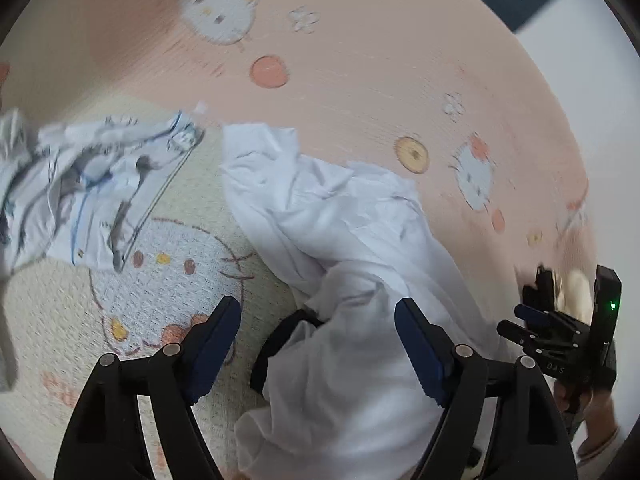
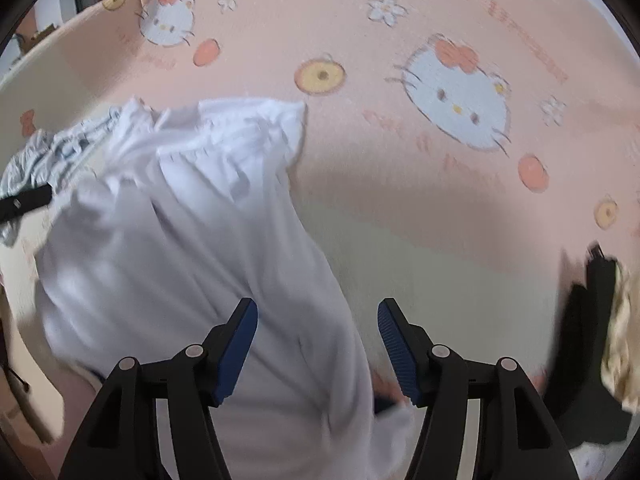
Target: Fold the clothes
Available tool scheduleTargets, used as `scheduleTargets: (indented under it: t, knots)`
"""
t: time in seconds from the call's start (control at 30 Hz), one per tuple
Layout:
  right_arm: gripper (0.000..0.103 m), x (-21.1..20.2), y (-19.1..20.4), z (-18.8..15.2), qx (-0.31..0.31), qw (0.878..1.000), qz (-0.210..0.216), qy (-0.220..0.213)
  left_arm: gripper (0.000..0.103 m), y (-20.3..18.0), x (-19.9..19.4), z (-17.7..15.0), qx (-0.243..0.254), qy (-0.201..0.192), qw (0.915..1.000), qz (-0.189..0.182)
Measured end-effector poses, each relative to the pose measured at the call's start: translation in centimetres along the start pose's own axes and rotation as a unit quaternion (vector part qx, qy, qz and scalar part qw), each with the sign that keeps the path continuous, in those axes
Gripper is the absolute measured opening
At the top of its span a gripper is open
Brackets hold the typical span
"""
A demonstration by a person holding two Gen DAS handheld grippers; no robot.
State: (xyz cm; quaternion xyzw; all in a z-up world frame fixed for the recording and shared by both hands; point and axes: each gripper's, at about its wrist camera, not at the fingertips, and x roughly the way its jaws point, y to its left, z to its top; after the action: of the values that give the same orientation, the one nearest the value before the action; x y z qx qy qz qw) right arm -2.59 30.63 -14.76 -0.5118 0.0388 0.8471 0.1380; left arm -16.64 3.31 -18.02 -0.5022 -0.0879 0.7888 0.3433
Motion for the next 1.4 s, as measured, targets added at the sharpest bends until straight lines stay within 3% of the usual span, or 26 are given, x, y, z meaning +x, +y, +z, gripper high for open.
scheduleTargets:
  t: [0.1,0.2,0.33,0.43,0.63,0.8,1.07,1.4]
  knots:
    - [0.062,0.6,0.7,2.0,-0.001,1.0,0.017,-0.012,0.078,0.0,0.7,0.4,0.005,0.011,0.9999,0.004]
    - [0.062,1.5,1.5,3.1,-0.011,1.0,0.018,-0.013,0.078,-0.7,1.2,0.6,0.044,0.012,0.9986,0.027]
    - [0.063,2.9,2.5,3.7,-0.016,1.0,0.018,-0.008,0.078,-1.4,1.5,1.2,0.107,-0.001,0.9914,0.076]
    - [0.063,4.2,2.6,4.2,-0.002,0.999,0.033,0.011,0.078,-0.8,1.5,1.9,0.12,-0.009,0.9864,0.112]
    - [0.063,5.8,3.4,5.4,-0.006,0.999,0.031,0.012,0.078,0.9,1.8,3.1,0.095,0.003,0.9904,0.101]
    - [0.063,6.1,3.7,6.7,-0.014,0.999,0.029,-0.011,0.078,0.9,2.5,4.3,0.107,0.006,0.9885,0.107]
    - [0.066,8.2,2.7,8.7,0.019,0.997,0.07,0.001,0.078,0.4,3.8,6.3,0.124,0.023,0.99,0.064]
    - [0.066,9.7,3.2,9.0,-0.016,0.998,0.053,0.0,0.078,0.2,4.1,7.9,0.135,0.03,0.9878,0.072]
